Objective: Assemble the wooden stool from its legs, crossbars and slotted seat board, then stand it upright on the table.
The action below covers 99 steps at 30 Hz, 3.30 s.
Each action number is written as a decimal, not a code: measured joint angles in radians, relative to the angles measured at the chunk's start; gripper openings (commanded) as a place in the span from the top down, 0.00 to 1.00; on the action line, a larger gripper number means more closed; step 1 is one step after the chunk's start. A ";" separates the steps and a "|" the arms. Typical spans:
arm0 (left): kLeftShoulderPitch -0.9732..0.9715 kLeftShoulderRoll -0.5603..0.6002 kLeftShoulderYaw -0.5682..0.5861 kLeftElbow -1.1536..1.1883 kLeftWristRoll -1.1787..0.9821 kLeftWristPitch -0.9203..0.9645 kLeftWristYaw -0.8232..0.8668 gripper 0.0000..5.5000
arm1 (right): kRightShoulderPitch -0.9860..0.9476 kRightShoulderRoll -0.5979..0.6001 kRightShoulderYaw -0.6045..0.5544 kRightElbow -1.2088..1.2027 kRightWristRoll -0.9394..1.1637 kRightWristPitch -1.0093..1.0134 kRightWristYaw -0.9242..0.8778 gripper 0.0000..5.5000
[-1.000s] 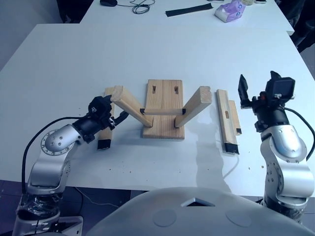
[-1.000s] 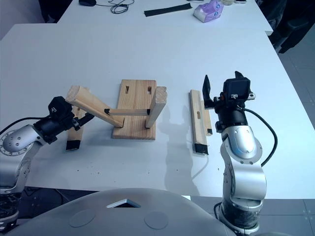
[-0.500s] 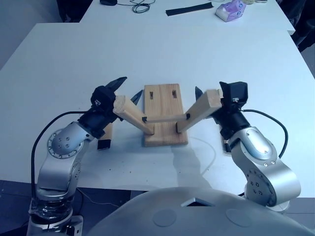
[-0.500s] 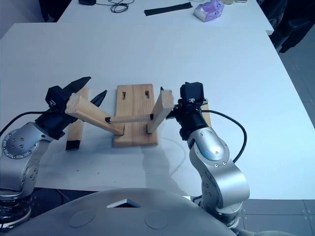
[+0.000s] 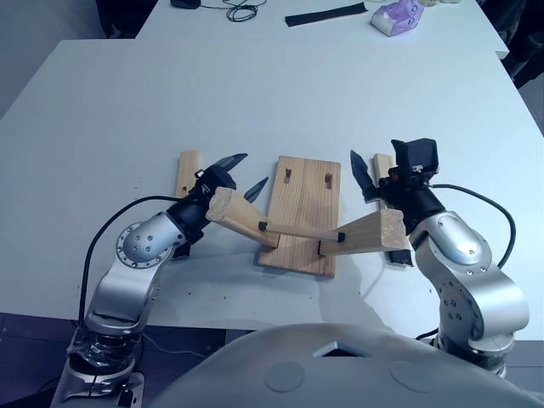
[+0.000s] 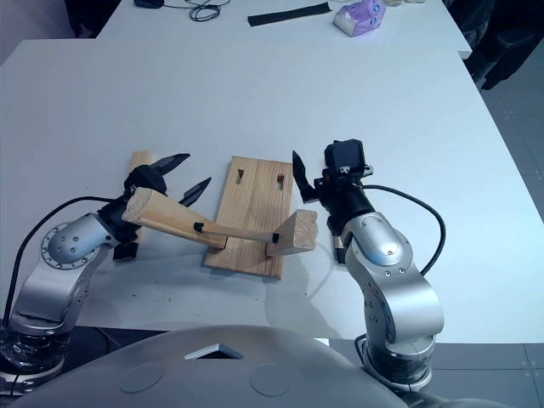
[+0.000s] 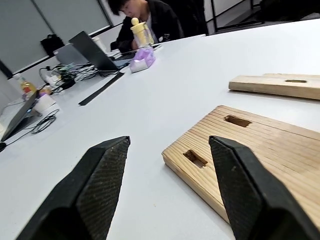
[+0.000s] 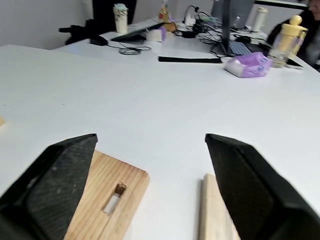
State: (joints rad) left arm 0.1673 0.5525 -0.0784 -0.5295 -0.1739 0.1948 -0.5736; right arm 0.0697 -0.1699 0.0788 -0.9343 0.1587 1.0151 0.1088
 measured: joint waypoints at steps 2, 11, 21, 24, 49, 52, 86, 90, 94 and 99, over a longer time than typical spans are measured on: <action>-0.044 -0.002 -0.012 0.065 0.011 -0.050 -0.026 0.47 | -0.003 -0.037 -0.025 0.014 0.020 -0.027 0.048 0.27; -0.415 -0.029 -0.073 0.530 0.089 -0.362 -0.143 0.47 | 0.137 -0.519 -0.228 0.109 0.117 -0.145 0.506 0.27; -0.629 -0.130 -0.256 0.868 0.189 -0.712 -0.314 0.47 | 0.182 -0.741 -0.171 0.088 0.237 -0.248 0.823 0.27; -0.659 -0.139 -0.279 0.963 0.209 -0.781 -0.336 0.47 | 0.178 -0.739 -0.103 0.077 0.254 -0.253 0.828 0.27; -0.385 0.002 -0.232 0.951 0.188 -0.920 -0.300 0.47 | 0.109 -0.394 0.110 0.181 0.076 -0.195 0.292 0.27; -0.388 -0.013 -0.246 0.922 0.187 -0.881 -0.303 0.47 | 0.038 -0.360 0.120 0.281 0.037 -0.249 0.267 0.27; -0.926 -0.079 -0.306 1.668 0.550 -0.962 0.121 0.47 | 0.054 -0.514 0.156 0.277 -0.078 -0.435 0.545 0.27; -0.907 -0.064 -0.324 1.703 0.575 -1.072 0.167 0.47 | 0.055 -0.542 0.192 0.215 -0.059 -0.399 0.584 0.27; -0.860 -0.017 -0.324 1.696 0.562 -1.170 0.164 0.47 | 0.059 -0.540 0.246 0.202 -0.083 -0.386 0.574 0.27; -0.768 0.050 -0.321 1.604 0.446 -1.267 0.020 0.47 | 0.085 -0.543 0.242 0.213 -0.119 -0.386 0.542 0.27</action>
State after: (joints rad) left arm -0.6007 0.6024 -0.3994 1.0746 0.2721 -1.0720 -0.5541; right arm 0.1545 -0.7134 0.3210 -0.7209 0.0401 0.6290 0.6511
